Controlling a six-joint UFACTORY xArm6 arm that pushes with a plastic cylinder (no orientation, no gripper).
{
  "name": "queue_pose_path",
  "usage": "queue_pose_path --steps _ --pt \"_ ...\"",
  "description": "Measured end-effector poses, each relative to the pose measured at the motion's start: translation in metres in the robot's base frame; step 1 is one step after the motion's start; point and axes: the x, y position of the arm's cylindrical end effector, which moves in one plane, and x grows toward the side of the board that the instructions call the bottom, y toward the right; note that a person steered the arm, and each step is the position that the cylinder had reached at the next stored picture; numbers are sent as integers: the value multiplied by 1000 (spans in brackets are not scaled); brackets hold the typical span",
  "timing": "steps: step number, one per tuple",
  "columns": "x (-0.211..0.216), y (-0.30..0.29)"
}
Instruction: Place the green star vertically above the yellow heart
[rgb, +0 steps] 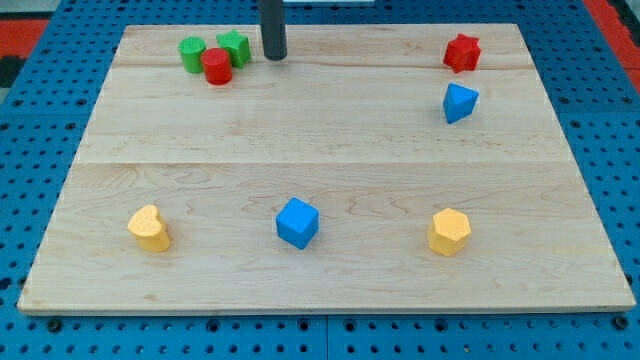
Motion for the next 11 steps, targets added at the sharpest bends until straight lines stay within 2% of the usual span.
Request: queue_pose_path --steps 2,3,5,7,9,11 --pt "-13 -109" --pt "14 -133" --pt "79 -127" --pt "53 -95" --pt "115 -38" --pt "121 -97"
